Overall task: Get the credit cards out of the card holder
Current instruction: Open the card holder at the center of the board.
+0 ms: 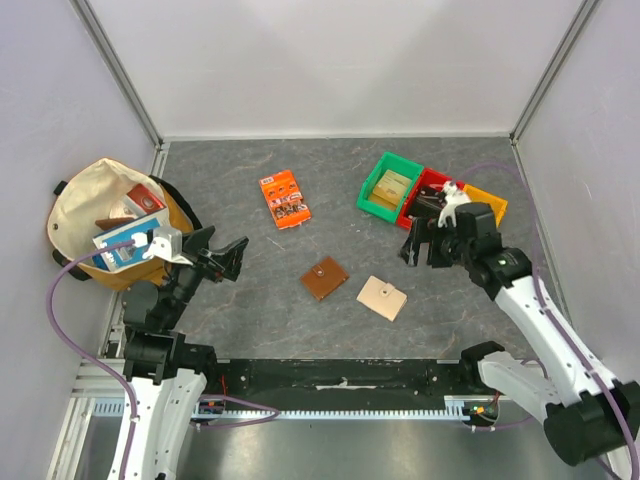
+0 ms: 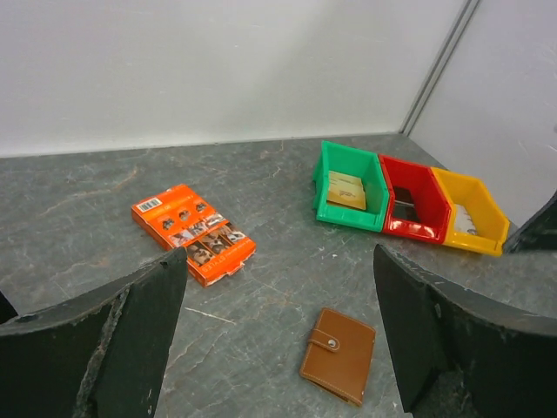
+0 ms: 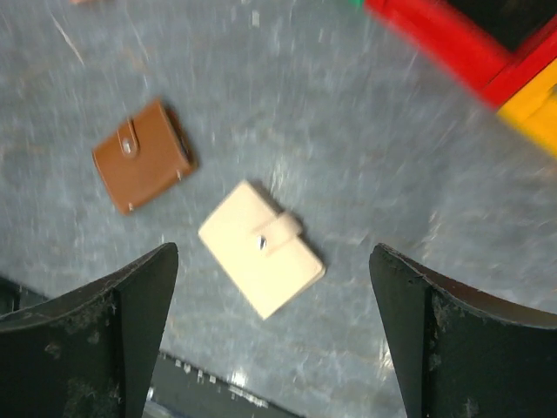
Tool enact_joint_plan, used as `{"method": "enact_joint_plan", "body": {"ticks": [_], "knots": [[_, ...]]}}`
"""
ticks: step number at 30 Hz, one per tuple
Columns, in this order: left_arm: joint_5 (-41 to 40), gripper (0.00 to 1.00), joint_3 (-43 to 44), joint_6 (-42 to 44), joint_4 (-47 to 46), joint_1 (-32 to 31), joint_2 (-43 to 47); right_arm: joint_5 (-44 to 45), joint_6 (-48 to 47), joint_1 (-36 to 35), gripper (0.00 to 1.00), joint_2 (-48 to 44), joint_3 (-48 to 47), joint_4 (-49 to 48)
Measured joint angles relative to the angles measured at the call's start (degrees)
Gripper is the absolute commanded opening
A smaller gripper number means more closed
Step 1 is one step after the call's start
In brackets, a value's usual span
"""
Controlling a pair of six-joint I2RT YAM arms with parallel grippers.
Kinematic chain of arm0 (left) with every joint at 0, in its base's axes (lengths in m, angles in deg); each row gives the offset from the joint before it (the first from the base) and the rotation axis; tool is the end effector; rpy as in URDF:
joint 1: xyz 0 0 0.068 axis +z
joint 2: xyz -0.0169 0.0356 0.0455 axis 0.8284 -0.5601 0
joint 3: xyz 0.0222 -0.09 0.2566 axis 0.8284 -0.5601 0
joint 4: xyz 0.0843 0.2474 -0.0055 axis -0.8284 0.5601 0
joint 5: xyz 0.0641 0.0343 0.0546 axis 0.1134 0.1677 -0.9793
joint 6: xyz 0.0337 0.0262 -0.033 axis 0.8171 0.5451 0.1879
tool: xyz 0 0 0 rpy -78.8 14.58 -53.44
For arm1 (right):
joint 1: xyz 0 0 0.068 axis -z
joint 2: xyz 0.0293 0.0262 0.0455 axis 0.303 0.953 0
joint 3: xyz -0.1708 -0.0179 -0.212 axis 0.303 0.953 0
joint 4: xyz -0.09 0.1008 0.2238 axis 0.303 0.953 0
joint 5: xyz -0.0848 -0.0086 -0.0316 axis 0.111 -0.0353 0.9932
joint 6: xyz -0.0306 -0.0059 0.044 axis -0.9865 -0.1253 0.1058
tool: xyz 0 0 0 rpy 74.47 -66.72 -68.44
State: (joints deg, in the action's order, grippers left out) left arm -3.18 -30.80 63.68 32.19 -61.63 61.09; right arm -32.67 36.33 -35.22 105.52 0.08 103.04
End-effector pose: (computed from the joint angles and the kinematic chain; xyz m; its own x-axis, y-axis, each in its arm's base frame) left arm 0.0905 -0.0205 0.3238 0.0512 -0.2654 -0.9628 0.4381 0.8723 -0.2171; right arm 0.1832 0.0631 0.3105 -0.6446 0.0929 -0.7589 -0.2319 0.9220 0.3099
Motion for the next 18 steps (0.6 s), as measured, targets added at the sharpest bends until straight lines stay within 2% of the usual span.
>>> {"method": "enact_joint_plan", "body": {"ticks": [6, 18], "knots": [[0.5, 0.93, 0.0, -0.2, 1.0, 0.0, -0.2, -5.7, 1.9, -0.7, 0.98, 9.0, 5.8, 1.7], [2.1, 0.93, 0.0, -0.4, 1.7, 0.0, -2.1, -2.8, 4.0, -9.0, 0.98, 21.2, 10.5, -2.6]]}}
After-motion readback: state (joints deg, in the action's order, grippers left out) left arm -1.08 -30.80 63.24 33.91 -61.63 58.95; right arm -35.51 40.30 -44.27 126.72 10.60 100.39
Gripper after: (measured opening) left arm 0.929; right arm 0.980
